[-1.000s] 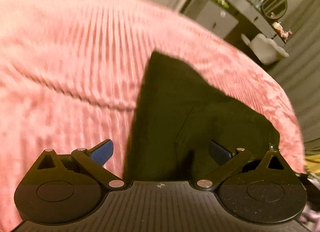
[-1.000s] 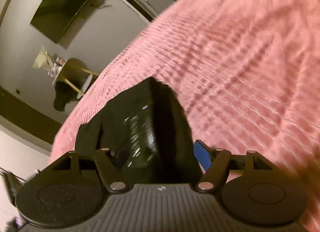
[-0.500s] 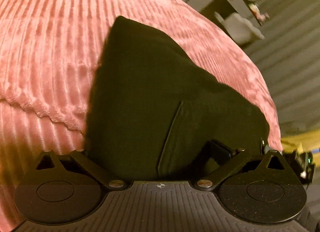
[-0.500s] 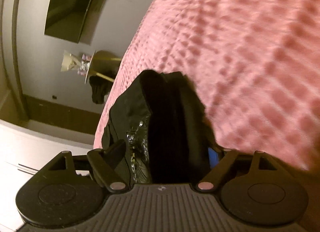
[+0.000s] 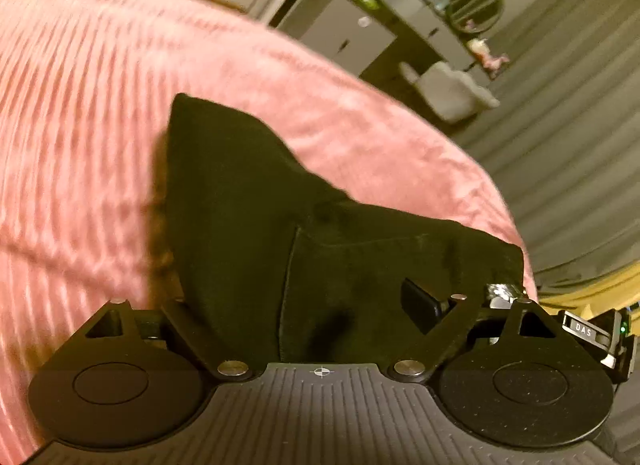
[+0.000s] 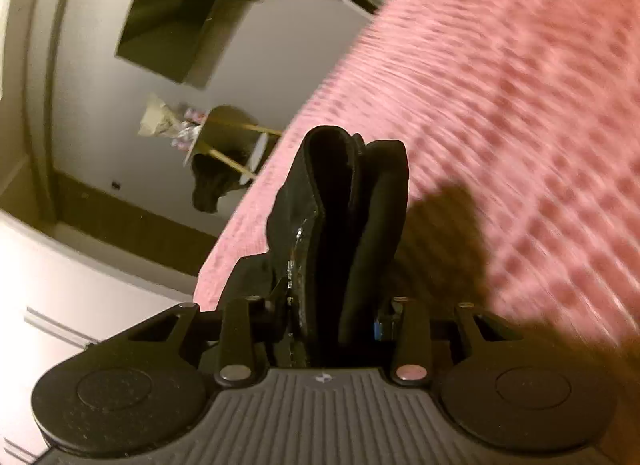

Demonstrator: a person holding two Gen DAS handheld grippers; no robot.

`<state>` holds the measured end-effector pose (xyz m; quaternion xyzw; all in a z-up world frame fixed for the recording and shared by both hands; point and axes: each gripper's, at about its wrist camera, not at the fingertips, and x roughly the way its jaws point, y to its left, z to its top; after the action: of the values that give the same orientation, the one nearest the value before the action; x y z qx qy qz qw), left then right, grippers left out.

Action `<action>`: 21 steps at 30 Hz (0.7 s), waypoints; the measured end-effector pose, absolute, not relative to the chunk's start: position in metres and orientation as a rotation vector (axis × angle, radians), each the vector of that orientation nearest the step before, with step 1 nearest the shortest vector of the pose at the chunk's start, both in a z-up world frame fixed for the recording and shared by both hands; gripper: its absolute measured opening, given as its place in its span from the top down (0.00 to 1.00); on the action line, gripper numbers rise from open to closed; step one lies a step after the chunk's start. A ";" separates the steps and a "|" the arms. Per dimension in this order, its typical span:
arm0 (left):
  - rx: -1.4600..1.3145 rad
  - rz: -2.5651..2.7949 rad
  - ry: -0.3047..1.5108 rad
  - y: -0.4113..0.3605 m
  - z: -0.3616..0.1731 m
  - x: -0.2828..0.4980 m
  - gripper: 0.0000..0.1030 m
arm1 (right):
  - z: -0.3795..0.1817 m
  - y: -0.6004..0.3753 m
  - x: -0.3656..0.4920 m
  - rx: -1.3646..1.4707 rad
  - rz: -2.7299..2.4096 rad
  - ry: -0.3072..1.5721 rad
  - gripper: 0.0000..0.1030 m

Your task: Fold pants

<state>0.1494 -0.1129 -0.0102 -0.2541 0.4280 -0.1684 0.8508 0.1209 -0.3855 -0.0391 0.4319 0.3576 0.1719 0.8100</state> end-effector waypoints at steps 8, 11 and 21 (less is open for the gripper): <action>-0.463 -0.200 0.858 -0.124 0.015 0.180 0.10 | -0.003 -0.390 0.149 0.797 0.148 0.726 0.37; -0.365 -0.108 0.884 -0.127 0.012 0.177 0.07 | -0.010 -0.401 0.141 0.794 0.005 0.745 0.27; -0.262 -0.029 0.913 -0.141 -0.003 0.110 0.05 | -0.026 -0.370 0.056 0.821 0.010 0.673 0.30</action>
<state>0.1105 -0.1414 -0.0032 -0.1261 0.4397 -0.0140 0.8891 0.0559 -0.3704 -0.0258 0.3917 0.3207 0.0050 0.8624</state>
